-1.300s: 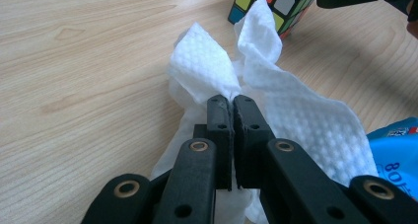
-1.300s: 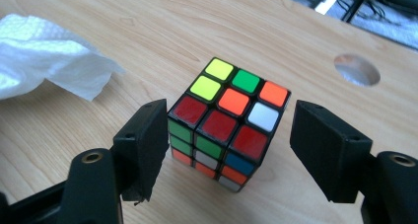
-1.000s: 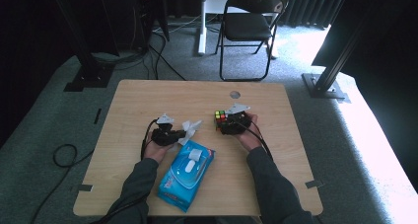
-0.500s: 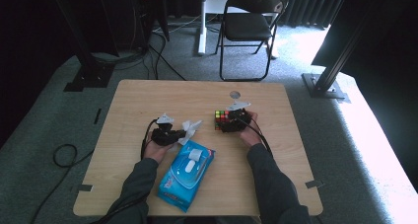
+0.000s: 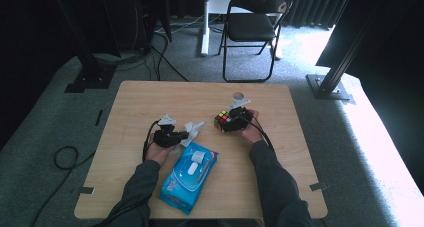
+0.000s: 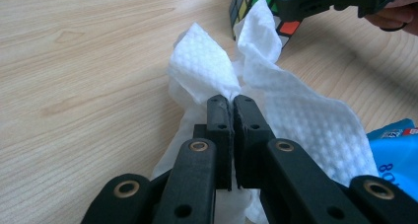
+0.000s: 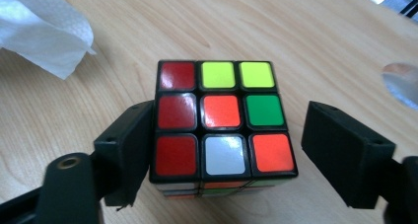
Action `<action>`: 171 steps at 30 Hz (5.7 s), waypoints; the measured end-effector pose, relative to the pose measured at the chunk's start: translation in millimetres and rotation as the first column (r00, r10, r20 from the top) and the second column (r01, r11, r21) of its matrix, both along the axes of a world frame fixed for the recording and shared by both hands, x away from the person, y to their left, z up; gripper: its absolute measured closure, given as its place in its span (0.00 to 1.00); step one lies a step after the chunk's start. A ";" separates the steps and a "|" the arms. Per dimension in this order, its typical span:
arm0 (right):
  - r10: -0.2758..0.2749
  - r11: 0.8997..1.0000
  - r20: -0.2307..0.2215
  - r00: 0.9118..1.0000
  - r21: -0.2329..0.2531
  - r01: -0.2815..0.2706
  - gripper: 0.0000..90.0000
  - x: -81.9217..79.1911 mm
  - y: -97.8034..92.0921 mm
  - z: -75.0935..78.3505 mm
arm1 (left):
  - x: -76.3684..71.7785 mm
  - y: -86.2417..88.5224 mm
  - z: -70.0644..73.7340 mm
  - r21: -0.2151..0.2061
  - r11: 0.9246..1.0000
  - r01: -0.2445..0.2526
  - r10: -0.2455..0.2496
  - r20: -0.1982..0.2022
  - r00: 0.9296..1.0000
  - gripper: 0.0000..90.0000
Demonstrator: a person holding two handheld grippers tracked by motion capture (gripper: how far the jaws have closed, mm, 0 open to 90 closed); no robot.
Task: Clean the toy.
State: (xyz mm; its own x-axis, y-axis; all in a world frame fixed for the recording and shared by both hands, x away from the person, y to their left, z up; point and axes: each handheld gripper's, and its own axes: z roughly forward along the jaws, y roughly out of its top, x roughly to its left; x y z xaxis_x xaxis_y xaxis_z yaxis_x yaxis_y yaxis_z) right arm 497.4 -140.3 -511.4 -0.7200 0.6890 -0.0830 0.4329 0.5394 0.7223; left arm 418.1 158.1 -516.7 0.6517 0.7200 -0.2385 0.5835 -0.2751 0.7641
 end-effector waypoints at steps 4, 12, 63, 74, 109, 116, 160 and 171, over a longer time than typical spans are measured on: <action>0.005 1.000 -0.015 1.000 0.003 -0.005 0.31 0.0 2.3 -2.7 | -0.1 0.0 -0.2 0.001 1.000 0.000 0.000 -0.001 1.000 0.96; -0.020 0.999 -0.033 0.999 0.027 0.021 0.37 -0.4 3.4 -6.0 | -0.1 0.7 1.2 0.002 1.000 0.000 0.000 0.003 1.000 0.97; 0.269 0.956 0.057 0.961 0.108 -0.274 0.38 -47.6 58.2 23.9 | 17.0 -11.8 36.0 -0.053 0.999 -0.003 0.006 0.063 0.998 0.97; 0.304 0.944 0.061 0.951 0.116 -0.309 0.38 -52.5 64.1 25.9 | 23.3 -16.5 40.6 -0.087 0.996 -0.026 0.032 0.068 0.997 0.97; 0.303 0.940 0.063 0.951 0.147 -0.309 0.38 -52.0 62.2 28.7 | 21.0 -19.9 40.5 -0.027 0.999 -0.041 0.042 0.063 0.997 0.97; 0.304 0.939 0.065 0.950 0.149 -0.310 0.38 -52.8 63.9 28.7 | 21.2 -17.7 39.9 -0.040 0.998 -0.043 0.045 0.066 0.997 0.97; 0.132 0.974 0.061 0.989 0.174 -0.141 0.38 -43.3 56.7 30.2 | -1.1 -34.3 28.8 0.065 0.997 0.050 -0.054 0.050 0.997 0.96; 0.121 0.975 0.066 0.990 0.178 -0.131 0.38 -43.4 61.3 32.1 | -3.2 -45.1 27.1 0.103 0.991 0.088 -0.093 0.048 0.994 0.96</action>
